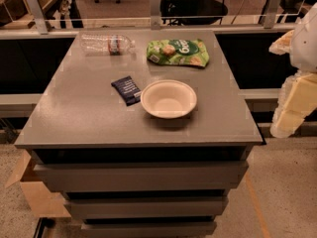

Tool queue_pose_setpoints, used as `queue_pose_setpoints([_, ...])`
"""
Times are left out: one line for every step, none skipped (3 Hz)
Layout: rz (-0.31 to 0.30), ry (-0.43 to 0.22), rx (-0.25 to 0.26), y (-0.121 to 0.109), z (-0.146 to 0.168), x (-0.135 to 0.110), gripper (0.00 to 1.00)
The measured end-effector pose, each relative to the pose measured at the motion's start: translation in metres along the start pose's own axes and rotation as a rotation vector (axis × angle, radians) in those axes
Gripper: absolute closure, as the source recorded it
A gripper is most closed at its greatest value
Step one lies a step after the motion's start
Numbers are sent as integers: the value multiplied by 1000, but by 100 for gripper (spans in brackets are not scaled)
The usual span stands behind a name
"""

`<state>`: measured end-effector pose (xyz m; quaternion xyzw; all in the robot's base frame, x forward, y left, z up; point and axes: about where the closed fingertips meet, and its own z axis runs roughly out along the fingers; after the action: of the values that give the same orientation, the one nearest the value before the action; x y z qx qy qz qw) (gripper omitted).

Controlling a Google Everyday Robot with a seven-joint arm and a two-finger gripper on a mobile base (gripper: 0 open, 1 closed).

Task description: Move paper bowl near green rice chip bag

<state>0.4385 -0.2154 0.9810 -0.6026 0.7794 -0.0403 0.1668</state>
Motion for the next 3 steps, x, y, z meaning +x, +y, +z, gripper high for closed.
queue_pose_setpoints([-1, -1, 1, 0, 0, -1, 0])
queue_pose_setpoints([-71, -27, 7, -6, 6, -27, 0])
queue_pose_setpoints([-171, -45, -3, -14, 25, -59, 0])
